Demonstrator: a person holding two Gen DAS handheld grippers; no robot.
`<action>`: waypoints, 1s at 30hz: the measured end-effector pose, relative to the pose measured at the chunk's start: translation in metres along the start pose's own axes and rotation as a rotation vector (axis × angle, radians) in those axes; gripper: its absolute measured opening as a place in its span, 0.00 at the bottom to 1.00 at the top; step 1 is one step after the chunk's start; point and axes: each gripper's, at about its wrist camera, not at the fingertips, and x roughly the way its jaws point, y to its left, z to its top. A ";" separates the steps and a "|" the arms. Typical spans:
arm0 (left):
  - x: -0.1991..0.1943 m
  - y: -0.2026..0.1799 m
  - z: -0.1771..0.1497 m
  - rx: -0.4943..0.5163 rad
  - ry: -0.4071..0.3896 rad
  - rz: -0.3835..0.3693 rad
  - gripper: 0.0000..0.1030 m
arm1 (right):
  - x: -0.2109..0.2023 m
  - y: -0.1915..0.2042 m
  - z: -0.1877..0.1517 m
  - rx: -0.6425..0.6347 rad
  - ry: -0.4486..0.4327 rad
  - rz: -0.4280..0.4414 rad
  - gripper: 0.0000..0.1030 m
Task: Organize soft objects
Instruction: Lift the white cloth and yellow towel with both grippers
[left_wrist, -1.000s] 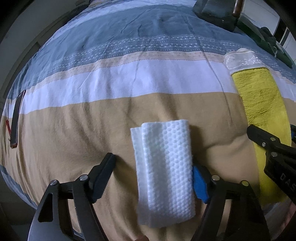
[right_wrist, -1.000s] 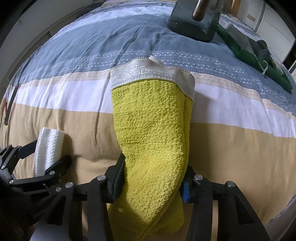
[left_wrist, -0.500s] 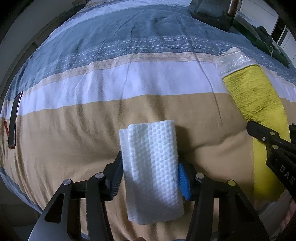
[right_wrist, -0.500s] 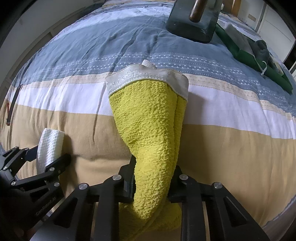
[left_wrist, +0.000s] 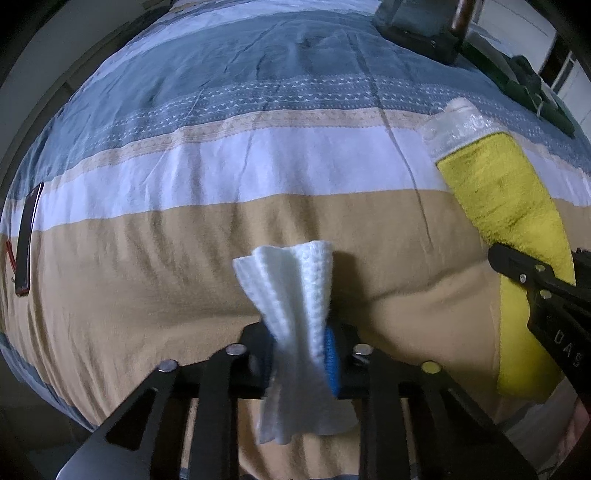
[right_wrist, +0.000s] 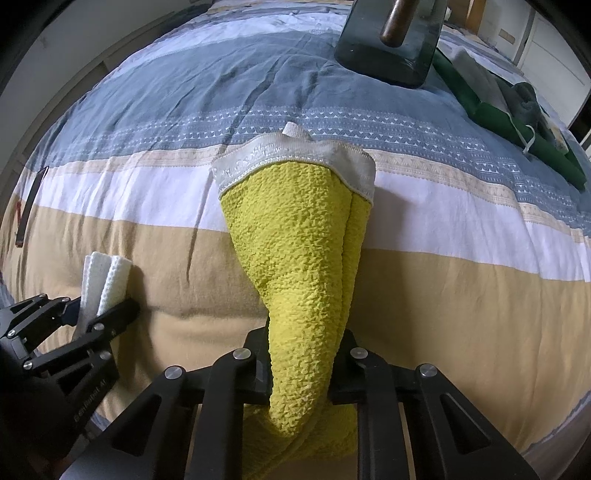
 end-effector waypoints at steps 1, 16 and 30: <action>0.000 0.002 0.000 -0.008 0.002 -0.004 0.15 | -0.001 0.000 0.000 0.000 -0.001 0.001 0.16; -0.002 0.006 0.001 -0.035 0.002 -0.004 0.12 | -0.003 -0.005 0.001 0.018 -0.006 0.024 0.16; -0.001 0.006 0.002 -0.039 0.012 -0.001 0.12 | -0.004 -0.001 0.002 0.007 -0.007 0.017 0.16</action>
